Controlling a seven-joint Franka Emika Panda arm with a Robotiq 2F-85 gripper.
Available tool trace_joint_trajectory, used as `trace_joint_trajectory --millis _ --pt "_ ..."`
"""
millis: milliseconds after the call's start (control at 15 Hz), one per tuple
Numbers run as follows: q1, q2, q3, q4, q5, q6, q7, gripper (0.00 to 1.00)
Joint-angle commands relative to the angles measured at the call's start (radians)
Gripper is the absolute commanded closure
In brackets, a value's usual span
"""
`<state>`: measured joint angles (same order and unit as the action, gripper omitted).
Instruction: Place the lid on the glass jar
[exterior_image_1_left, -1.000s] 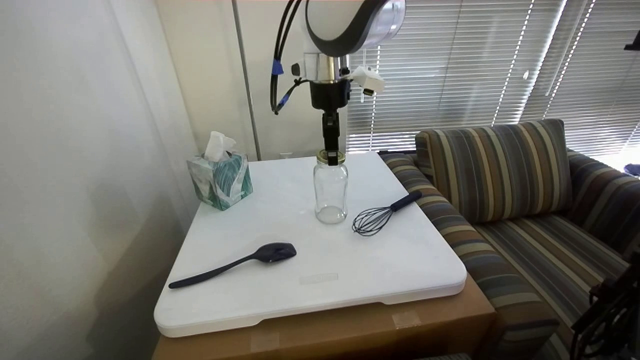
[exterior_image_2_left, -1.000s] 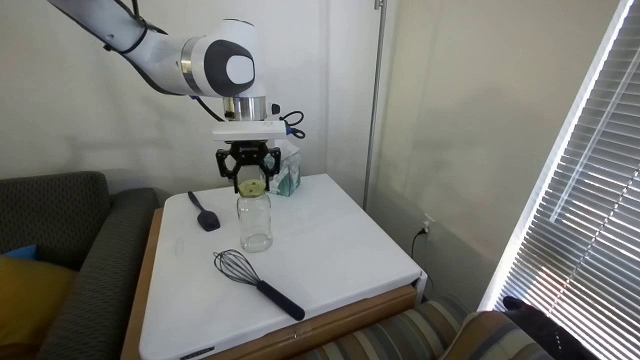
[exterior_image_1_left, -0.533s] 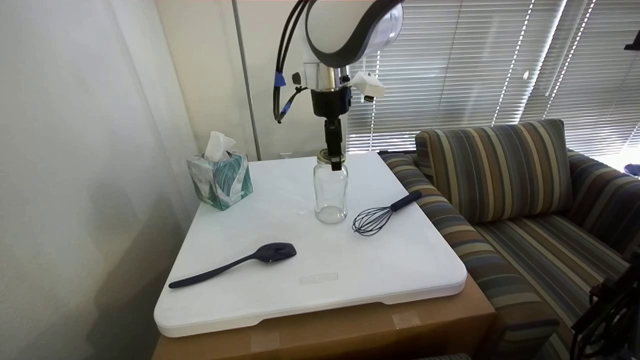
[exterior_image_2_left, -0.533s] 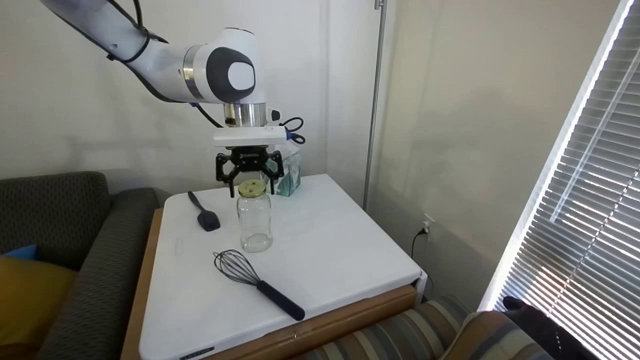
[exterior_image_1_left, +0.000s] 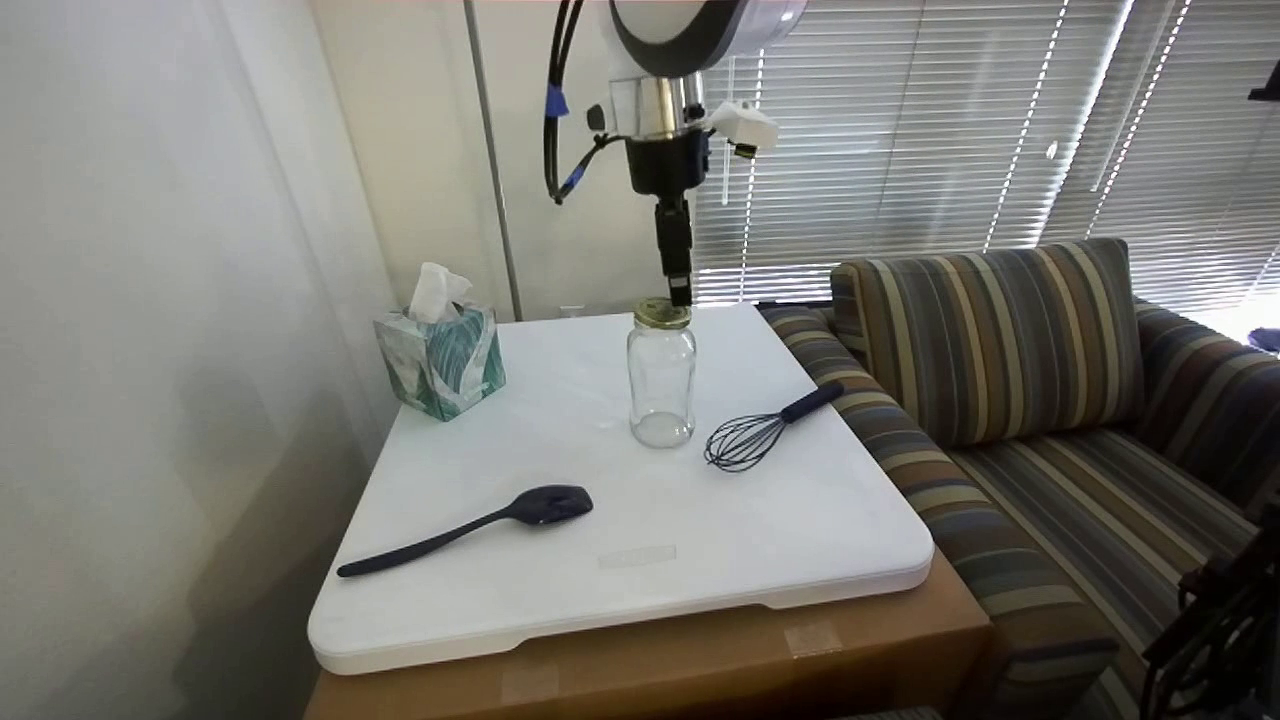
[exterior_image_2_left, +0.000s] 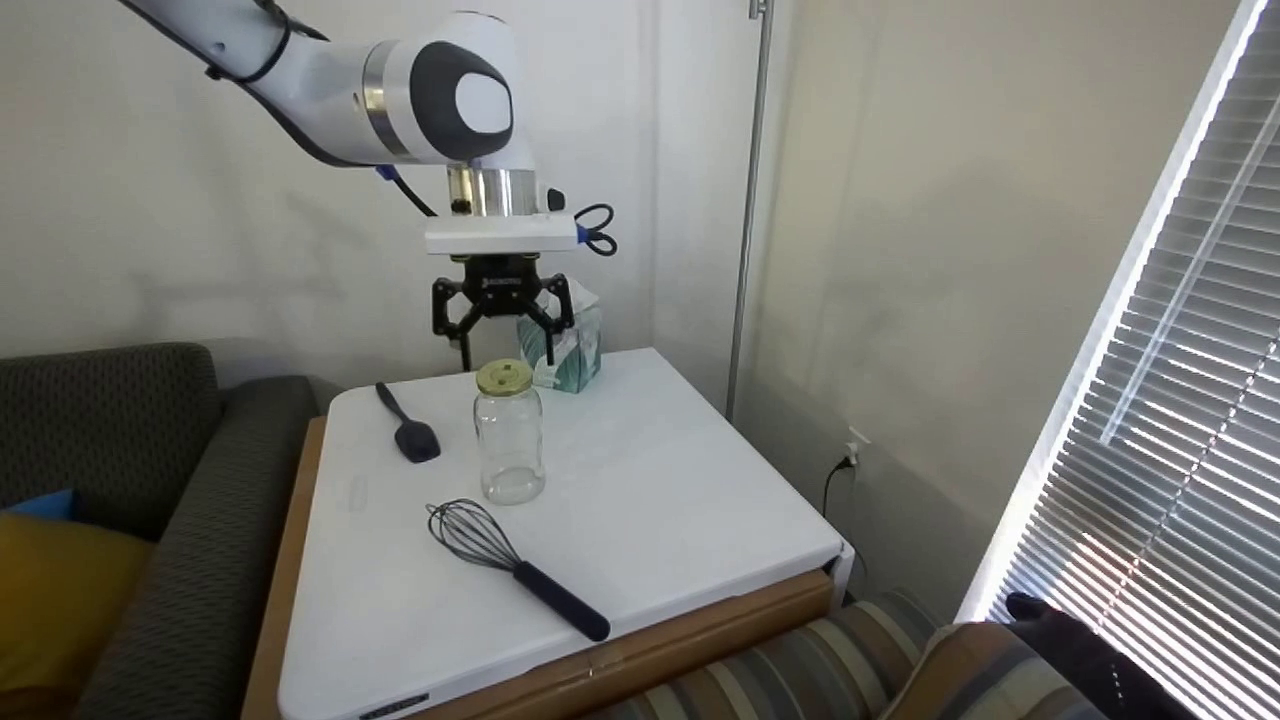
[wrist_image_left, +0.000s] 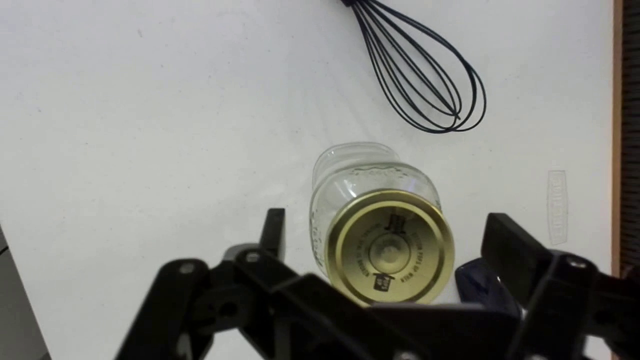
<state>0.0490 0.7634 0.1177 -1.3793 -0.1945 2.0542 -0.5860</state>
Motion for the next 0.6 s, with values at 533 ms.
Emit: trace_joint_trajectory --millis 533 --pt "-0.003 -0.084 0.005 0.062 0.042 -0.26 -0.014 0.0"
